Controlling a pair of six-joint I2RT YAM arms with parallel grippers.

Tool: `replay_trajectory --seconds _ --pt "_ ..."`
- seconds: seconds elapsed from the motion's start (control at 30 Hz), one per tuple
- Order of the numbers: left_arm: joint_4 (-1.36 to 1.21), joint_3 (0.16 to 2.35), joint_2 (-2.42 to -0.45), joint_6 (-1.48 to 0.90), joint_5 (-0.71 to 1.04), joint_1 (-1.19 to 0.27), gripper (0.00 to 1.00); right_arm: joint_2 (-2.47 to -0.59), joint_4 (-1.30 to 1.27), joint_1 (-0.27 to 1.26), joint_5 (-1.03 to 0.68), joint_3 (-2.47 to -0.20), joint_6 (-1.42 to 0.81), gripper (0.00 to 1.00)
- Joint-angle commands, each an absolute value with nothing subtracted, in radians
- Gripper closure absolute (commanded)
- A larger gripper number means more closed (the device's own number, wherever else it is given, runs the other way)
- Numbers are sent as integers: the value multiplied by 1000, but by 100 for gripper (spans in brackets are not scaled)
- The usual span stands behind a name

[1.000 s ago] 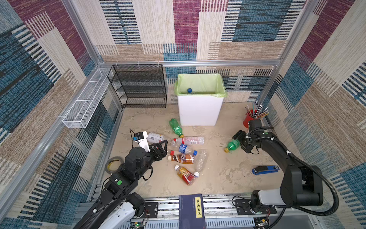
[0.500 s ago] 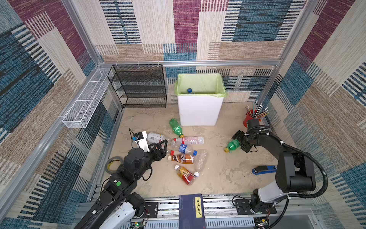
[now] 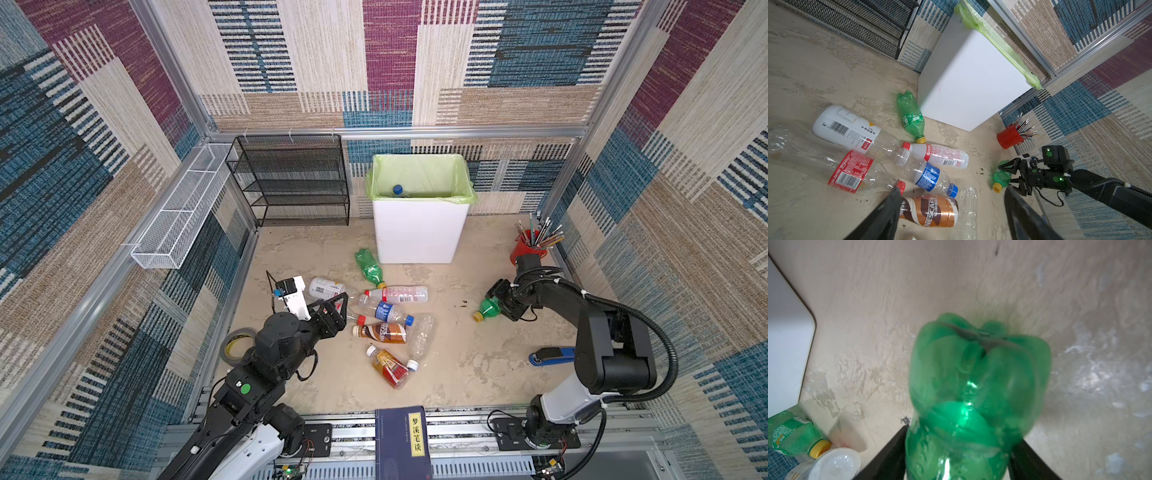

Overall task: Throw the plastic bottles in the bin
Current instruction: 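Close right gripper around the green bottle and lift it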

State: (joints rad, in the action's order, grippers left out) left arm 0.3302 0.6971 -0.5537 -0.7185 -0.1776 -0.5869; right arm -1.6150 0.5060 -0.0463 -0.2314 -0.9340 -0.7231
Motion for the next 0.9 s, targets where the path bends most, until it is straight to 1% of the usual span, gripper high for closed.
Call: replay_trajectory --seconds 0.0,0.07,0.17,0.37,0.47,0.6,0.87 --pt "347 703 -551 -701 -189 -586 21 -1617 488 -47 -211 -943 -700 35" --pt "348 704 -552 -701 -191 -586 21 -1602 492 -47 -206 -944 -690 38" --pt "348 704 -553 -701 -192 -586 21 -1554 485 -47 -210 -929 -669 40" --pt "332 700 -571 -698 -184 -583 21 -1383 366 -25 -297 -791 -666 44" --pt "319 699 -590 -704 -175 -581 21 -1294 336 36 -293 -739 -663 45" --pt "315 699 -611 -716 -187 -580 22 -1197 313 148 -243 -685 -685 45" --pt "302 715 -650 -718 -167 -575 22 -1007 209 278 -197 -522 -784 49"
